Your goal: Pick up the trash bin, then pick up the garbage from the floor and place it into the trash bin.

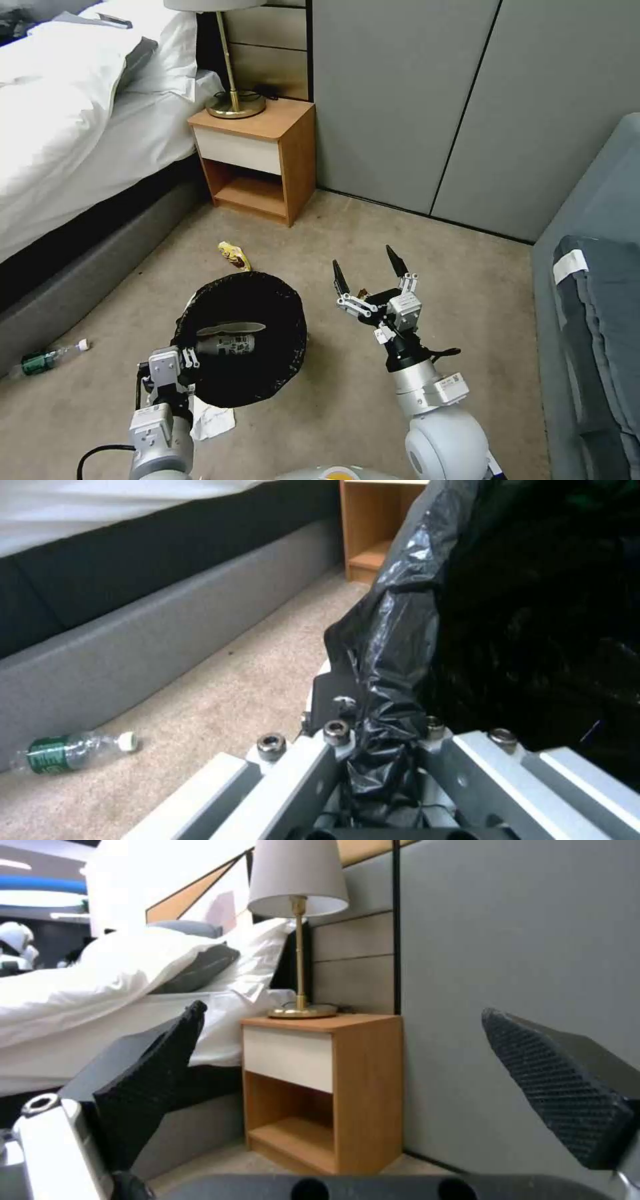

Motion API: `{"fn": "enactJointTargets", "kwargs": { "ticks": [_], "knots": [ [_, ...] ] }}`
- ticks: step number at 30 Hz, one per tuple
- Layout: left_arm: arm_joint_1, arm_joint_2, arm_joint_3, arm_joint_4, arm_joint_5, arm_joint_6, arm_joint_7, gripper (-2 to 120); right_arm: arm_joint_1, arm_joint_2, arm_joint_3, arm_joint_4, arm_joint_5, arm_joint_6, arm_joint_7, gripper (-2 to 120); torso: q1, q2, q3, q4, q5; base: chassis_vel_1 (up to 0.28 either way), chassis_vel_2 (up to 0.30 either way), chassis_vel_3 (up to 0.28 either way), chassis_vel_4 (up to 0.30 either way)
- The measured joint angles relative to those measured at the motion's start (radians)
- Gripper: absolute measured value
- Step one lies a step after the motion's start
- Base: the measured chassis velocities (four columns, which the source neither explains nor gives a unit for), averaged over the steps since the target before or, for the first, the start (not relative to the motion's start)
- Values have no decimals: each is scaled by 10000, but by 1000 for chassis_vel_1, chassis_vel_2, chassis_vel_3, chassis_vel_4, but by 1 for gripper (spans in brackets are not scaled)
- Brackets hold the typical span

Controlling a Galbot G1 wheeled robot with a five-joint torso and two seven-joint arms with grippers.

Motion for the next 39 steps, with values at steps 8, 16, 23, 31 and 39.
{"fn": "enactJointTargets", "kwargs": {
  "ticks": [8, 16, 23, 31, 39],
  "knots": [
    [14, 4, -5, -31, 3, 0, 0, 0, 447, -241, 587, -226, -12, -232, 10, 100, 1, 0, 1, 1, 0, 0, 0, 0, 0],
    [68, -2, -14, -76, 51, -12, 1, 0, 1308, -682, 1163, -1398, 598, -1451, 141, 100, 1, 0, 1, 0, 0, 0, 0, 0, 0],
    [120, -6, -29, -138, 80, -19, 3, 0, 2298, -1028, 1052, -2679, 1233, -2456, 27, 100, 0, 0, 1, 1, 0, 0, 0, 0, 0],
    [218, -17, -6, -202, 125, -52, 4, 0, 3888, -1491, 324, -4612, 2847, -4518, -428, 100, 1, 0, 2, 0, -2, 0, 0, 0, 0],
    [297, -31, 40, -206, 192, -105, 3, 0, 5132, -1501, -116, -7042, 2776, -4778, -1321, 100, 1, 0, 2, 0, 2, 0, 0, 0, 0]
  ]
}}
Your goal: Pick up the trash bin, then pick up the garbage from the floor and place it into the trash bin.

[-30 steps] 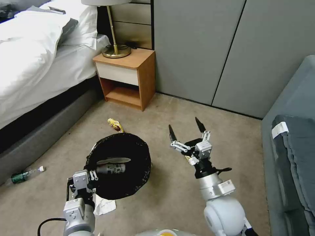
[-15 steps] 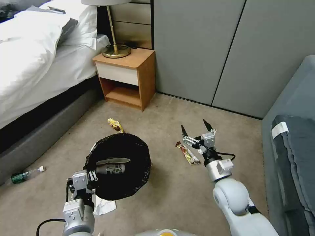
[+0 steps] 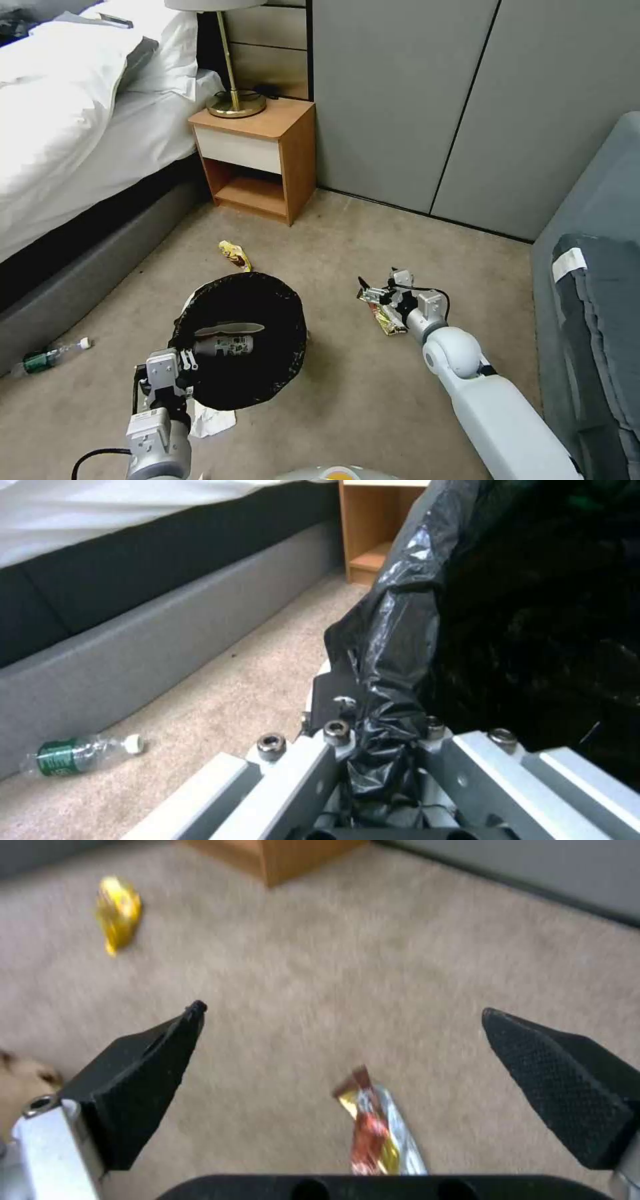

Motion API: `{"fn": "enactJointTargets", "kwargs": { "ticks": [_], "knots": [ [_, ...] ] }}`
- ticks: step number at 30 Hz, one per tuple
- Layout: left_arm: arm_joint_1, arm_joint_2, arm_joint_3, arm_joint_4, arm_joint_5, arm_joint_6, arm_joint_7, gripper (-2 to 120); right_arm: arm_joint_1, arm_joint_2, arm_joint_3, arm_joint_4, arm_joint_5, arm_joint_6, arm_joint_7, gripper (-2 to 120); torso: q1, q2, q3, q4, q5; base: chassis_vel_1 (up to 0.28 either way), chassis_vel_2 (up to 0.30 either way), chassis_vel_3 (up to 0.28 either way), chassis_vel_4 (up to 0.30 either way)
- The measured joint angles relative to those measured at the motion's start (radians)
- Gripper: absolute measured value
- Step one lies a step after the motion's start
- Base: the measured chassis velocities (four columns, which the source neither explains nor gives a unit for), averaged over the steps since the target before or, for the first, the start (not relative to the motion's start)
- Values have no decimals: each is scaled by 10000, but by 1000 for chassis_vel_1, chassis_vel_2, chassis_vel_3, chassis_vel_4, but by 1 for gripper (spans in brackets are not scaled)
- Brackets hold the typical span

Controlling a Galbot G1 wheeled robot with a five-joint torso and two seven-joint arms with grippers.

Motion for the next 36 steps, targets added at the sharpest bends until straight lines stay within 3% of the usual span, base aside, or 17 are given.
{"fn": "enactJointTargets", "kwargs": {
  "ticks": [8, 12, 19, 36],
  "knots": [
    [2, -42, 74, -1, 97, -7, -2, 0, 527, 46, -48, -1249, -364, 122, -772, 100, 0, 0, -1, 0, -3, 0, 0, 0, 0],
    [10, -81, 116, 3, 196, -8, -7, 0, 1214, 311, 6, -3081, -1102, 450, -1315, 100, 0, 0, 0, 0, -2, 0, 0, 0, 0],
    [79, -93, 70, -58, 235, 1, -17, 0, 1843, 564, 161, -4566, -1624, 758, -1394, 100, 0, 0, 0, 1, -1, 0, 0, 0, 0],
    [102, -142, 111, -61, 302, 9, -27, 0, 1536, 764, 238, -4982, -1872, 533, -1175, 100, -1, 0, -1, 0, -1, 0, 0, 0, 0]
  ]
}}
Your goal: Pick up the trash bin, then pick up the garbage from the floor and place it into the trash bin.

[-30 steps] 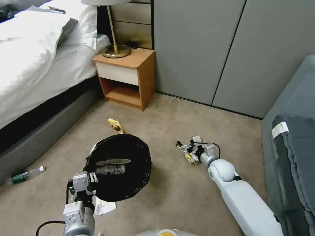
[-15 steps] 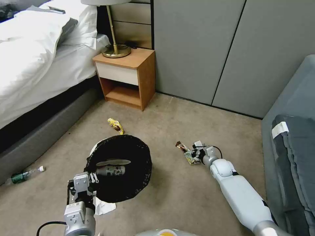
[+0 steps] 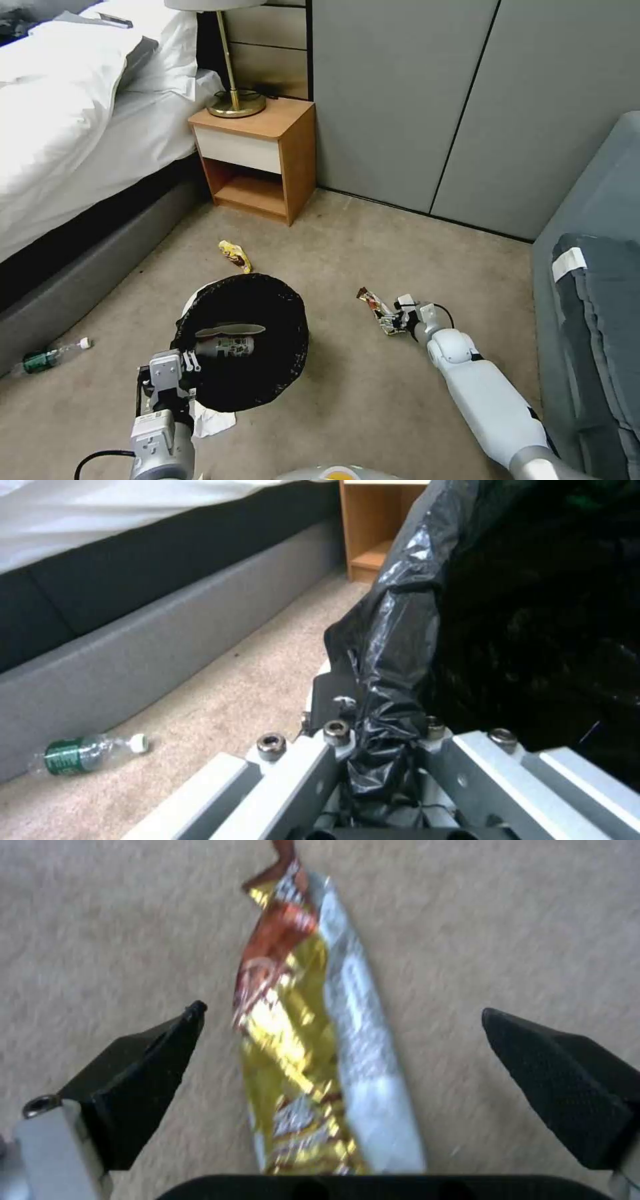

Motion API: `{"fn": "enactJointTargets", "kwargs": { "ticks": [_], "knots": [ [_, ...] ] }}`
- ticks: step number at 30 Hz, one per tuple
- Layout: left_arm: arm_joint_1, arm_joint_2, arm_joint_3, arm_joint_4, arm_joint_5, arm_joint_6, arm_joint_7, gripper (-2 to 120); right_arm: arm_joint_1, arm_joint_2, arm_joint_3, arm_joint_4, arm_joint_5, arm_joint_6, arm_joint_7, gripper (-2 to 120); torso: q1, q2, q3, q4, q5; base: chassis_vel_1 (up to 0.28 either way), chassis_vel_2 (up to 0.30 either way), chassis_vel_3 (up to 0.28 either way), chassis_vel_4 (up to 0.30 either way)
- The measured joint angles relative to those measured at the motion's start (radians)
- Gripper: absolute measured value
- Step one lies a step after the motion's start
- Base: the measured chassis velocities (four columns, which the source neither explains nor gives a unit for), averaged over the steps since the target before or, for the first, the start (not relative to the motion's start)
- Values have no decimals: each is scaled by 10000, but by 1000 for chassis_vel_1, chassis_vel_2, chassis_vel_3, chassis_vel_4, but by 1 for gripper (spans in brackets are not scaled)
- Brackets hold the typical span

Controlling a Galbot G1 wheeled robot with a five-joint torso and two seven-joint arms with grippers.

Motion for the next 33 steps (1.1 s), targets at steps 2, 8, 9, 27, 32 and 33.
{"fn": "enactJointTargets", "kwargs": {
  "ticks": [2, 8, 9, 27, 32, 33],
  "knots": [
    [13, 0, 3, 0, 0, -16, 0, 0, -67, 23, 4, -4, -47, -16, 14, 100, 0, 0, 0, 0, -1, 0, 0, 0, 0],
    [51, 7, -7, 0, -30, -65, -4, 0, -262, 97, 42, -111, -225, -17, 111, 100, 0, 1, 0, 0, -1, 0, 0, 0, 0],
    [54, 10, -10, 0, -35, -71, -6, 0, -275, 99, 51, -128, -231, -9, 130, 96, 0, 1, 0, 0, 0, 0, 0, 0, 0],
    [57, 15, 1, 0, -28, -110, -11, 0, -276, 80, 108, -243, -217, 217, 279, 36, 0, 1, 0, 0, -1, 0, 0, 0, 0],
    [67, 12, 5, 0, -24, -119, -11, 0, -282, 83, 112, -257, -211, 263, 281, 15, 0, 1, 0, 1, -1, 0, 0, 0, 0],
    [69, 12, 5, 0, -23, -122, -11, 0, -290, 84, 112, -257, -210, 275, 281, 10, 0, 1, 0, 0, -1, 0, 0, 0, 0]
  ]
}}
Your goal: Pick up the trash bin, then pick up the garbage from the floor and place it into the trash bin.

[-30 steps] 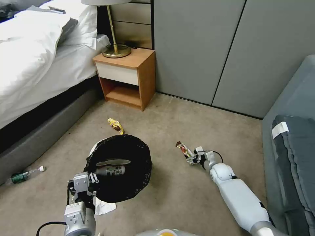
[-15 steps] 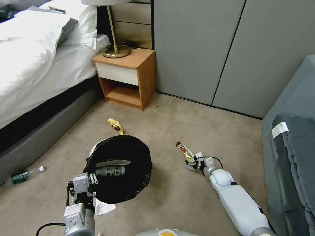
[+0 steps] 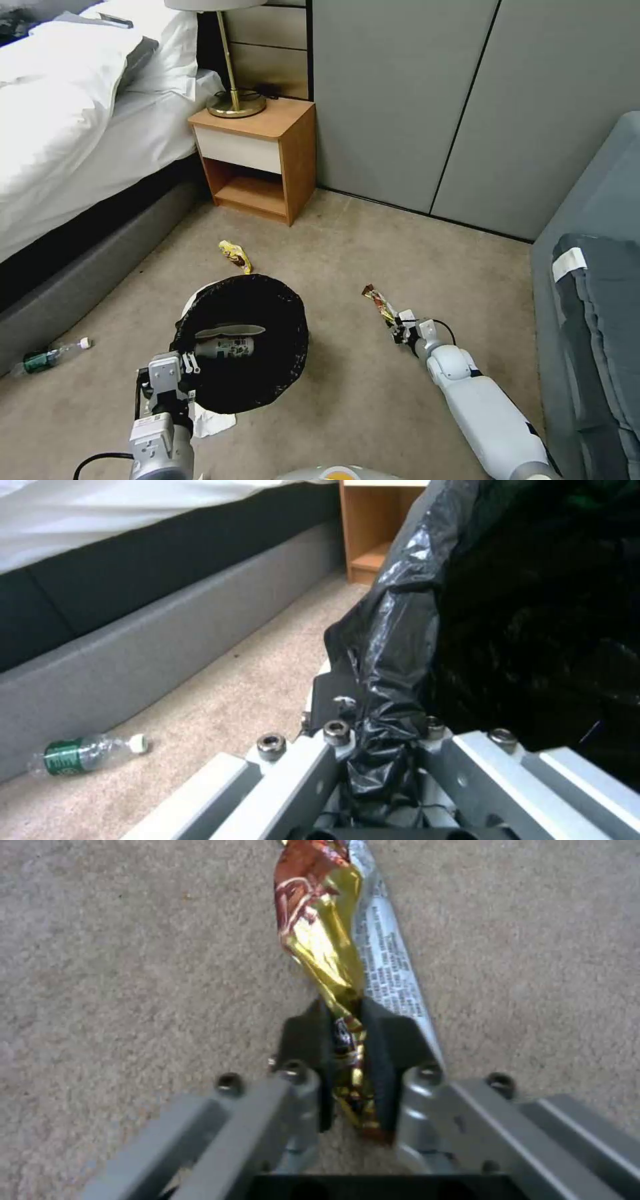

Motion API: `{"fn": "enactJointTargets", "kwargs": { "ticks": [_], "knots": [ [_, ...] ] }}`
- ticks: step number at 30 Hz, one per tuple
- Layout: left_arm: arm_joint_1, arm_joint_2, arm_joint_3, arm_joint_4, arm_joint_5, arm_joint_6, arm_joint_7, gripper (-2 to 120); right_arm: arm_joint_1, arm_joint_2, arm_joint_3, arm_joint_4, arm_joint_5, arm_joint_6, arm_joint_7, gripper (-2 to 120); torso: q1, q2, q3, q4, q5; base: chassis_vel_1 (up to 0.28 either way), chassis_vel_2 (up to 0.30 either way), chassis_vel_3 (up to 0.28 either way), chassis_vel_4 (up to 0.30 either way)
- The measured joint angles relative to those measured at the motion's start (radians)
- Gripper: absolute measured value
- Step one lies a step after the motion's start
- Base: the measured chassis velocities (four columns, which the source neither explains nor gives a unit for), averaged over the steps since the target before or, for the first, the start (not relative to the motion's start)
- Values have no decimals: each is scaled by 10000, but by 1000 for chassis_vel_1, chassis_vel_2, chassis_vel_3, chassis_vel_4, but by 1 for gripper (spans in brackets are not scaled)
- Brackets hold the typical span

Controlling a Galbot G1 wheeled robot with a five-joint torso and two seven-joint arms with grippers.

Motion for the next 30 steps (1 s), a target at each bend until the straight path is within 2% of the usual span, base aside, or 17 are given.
{"fn": "enactJointTargets", "kwargs": {
  "ticks": [1, 4, 11, 18, 19, 20, 21, 23, 24, 26, 27, 28, 30],
  "knots": [
    [0, 0, 0, 0, 0, 0, 0, 0, 0, 0, 0, 0, 0, 0, 0, 10, 0, 0, 0, 0, 0, 0, 0, 0, 0],
    [2, 0, 3, 0, 1, -6, 0, 0, -10, 1, 3, 0, 1, 36, 0, 0, 0, 0, 0, 0, 0, 0, 0, 0, 0],
    [4, 6, 4, 0, 1, -16, 0, 0, -55, -5, 20, 19, 1, 216, 42, 0, 0, 0, 0, 0, 0, 0, 0, 0, 0],
    [-38, 23, 31, 24, 7, -17, 0, 0, -285, -90, 51, 893, 85, 1173, 298, 0, 0, 0, 0, 1, 0, 0, 0, 0, 0],
    [-82, 52, 49, 81, 25, -3, -1, 0, -549, -216, 43, 2228, 447, 1709, 342, 0, 0, 0, 0, -3, 1, 0, 0, 0, 0],
    [-82, 52, 49, 81, 25, -3, -1, 0, -549, -216, 43, 2228, 447, 1709, 342, 0, 0, 0, 0, -3, 1, 0, 0, 0, 0],
    [-96, 59, 58, 99, 31, 6, 0, 0, -654, -266, 25, 2820, 703, 1918, 285, 0, 0, 0, 0, -1, -2, 0, 0, 0, 0],
    [-122, 82, 93, 173, 73, 29, 8, 0, -968, -370, -73, 4663, 1503, 2674, -138, 0, 0, 0, -1, 3, -2, 0, 0, 0, 0],
    [-122, 82, 93, 173, 73, 29, 8, 0, -968, -370, -73, 4663, 1503, 2674, -138, 0, 0, 0, -1, 3, -2, 0, 0, 0, 0],
    [-138, 100, 162, 227, 152, 62, 8, 0, -1360, -518, -298, 6521, 2225, 3033, -594, 0, 0, 0, 0, 1, 0, 0, 0, 0, 0],
    [-147, 103, 195, 237, 183, 71, 18, 0, -1478, -566, -400, 7152, 2438, 3091, -720, 0, 0, 0, -1, 1, 0, 0, 0, 0, 0],
    [-147, 103, 195, 237, 183, 71, 18, 0, -1478, -566, -400, 7152, 2438, 3091, -720, 0, 0, 0, -1, 1, 0, 0, 0, 0, 0],
    [-175, 110, 270, 251, 253, 99, 32, 0, -1801, -719, -796, 8713, 2762, 3194, -958, 0, 0, 0, -1, -2, -3, 0, 0, 0, 0]
  ]
}}
